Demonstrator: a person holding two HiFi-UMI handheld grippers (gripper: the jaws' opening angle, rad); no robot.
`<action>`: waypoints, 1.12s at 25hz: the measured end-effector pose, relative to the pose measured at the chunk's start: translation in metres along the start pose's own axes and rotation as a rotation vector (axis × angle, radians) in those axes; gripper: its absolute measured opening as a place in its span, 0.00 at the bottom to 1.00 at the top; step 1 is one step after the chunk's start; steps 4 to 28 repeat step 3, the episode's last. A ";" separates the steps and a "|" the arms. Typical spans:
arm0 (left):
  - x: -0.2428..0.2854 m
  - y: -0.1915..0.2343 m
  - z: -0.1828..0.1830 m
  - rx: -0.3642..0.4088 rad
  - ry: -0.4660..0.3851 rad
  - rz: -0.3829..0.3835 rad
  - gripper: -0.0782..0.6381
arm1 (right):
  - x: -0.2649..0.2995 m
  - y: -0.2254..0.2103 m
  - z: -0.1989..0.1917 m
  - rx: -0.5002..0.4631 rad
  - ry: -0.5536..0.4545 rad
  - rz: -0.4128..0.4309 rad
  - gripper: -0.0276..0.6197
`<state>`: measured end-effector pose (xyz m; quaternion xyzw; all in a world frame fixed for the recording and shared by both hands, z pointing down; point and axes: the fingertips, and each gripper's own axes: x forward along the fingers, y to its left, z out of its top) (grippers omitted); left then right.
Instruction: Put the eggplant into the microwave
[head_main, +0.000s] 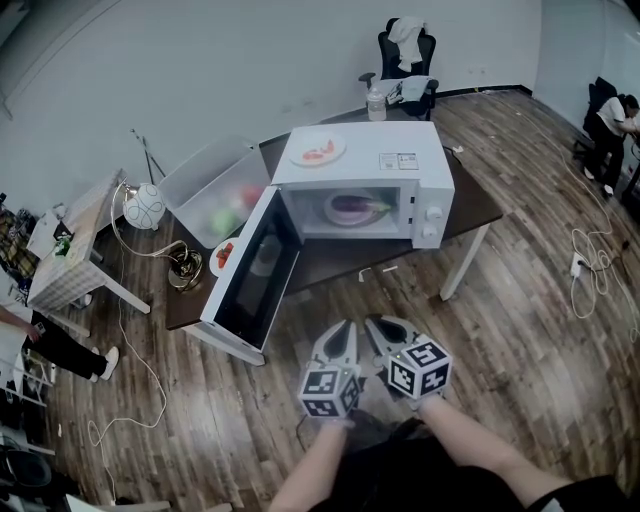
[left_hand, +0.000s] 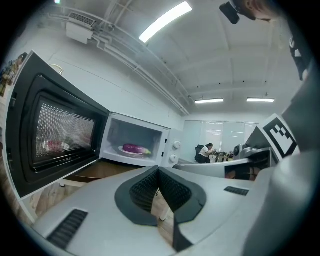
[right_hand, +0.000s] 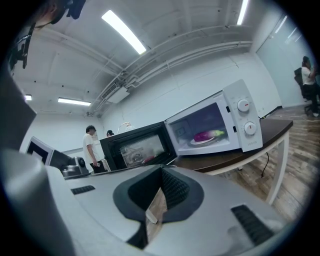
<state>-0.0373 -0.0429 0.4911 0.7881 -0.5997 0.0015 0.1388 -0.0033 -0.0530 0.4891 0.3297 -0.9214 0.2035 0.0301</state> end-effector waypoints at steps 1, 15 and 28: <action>0.000 -0.001 0.000 0.001 0.001 -0.001 0.11 | 0.000 0.000 0.000 -0.001 0.001 -0.001 0.04; -0.001 -0.002 0.000 0.002 0.002 0.000 0.11 | -0.001 -0.001 -0.001 -0.005 0.004 -0.003 0.04; -0.001 -0.002 0.000 0.002 0.002 0.000 0.11 | -0.001 -0.001 -0.001 -0.005 0.004 -0.003 0.04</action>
